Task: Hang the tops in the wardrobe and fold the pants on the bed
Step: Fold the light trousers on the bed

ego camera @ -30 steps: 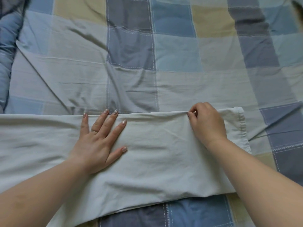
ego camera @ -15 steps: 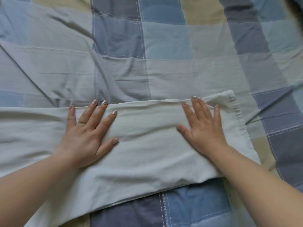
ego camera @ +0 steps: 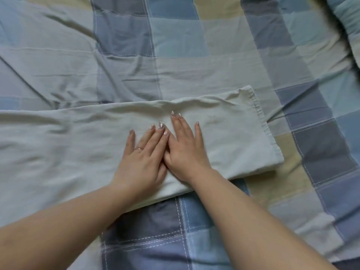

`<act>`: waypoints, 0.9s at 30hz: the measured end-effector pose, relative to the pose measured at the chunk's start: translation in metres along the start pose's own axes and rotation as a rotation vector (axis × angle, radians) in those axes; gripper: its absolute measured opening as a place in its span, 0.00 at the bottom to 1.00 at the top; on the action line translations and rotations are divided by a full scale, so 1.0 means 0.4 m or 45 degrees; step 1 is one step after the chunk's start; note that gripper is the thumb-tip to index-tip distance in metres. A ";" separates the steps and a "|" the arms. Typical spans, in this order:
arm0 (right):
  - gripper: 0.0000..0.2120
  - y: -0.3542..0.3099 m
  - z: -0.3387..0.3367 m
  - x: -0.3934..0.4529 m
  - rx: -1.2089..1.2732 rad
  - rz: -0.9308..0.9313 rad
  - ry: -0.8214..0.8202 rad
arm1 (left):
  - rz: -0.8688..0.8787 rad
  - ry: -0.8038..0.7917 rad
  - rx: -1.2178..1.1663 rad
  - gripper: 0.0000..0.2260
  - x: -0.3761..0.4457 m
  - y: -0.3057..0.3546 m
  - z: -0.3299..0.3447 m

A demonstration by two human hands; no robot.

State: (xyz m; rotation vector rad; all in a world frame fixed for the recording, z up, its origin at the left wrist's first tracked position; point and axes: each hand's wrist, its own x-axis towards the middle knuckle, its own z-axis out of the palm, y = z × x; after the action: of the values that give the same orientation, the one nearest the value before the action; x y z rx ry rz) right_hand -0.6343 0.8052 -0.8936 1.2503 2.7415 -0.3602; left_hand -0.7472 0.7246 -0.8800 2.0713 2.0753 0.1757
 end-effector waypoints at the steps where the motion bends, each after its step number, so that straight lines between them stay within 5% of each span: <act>1: 0.30 0.025 0.004 -0.021 0.004 -0.009 0.019 | -0.021 -0.034 0.024 0.29 -0.006 0.020 0.009; 12: 0.37 0.329 -0.003 -0.155 -0.171 0.213 -0.048 | -0.060 -0.076 0.155 0.29 -0.017 0.031 0.069; 15: 0.35 0.349 -0.028 -0.150 -0.154 0.438 0.035 | -0.068 -0.039 0.156 0.29 -0.017 0.029 0.072; 18: 0.36 0.389 -0.076 -0.140 0.196 0.812 0.218 | -0.068 -0.037 0.142 0.29 -0.012 0.034 0.073; 22: 0.36 0.429 -0.128 -0.125 0.774 1.027 0.300 | -0.080 -0.013 0.124 0.29 -0.015 0.034 0.073; 27: 0.16 0.393 -0.208 -0.103 1.078 1.089 0.211 | -0.069 -0.085 0.095 0.30 -0.001 0.035 0.076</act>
State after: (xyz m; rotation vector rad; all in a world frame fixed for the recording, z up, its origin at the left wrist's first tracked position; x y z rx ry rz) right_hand -0.4884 0.8963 -0.8318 2.5310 1.8431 -1.3945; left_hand -0.7266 0.7224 -0.9064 2.0303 2.1267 0.0209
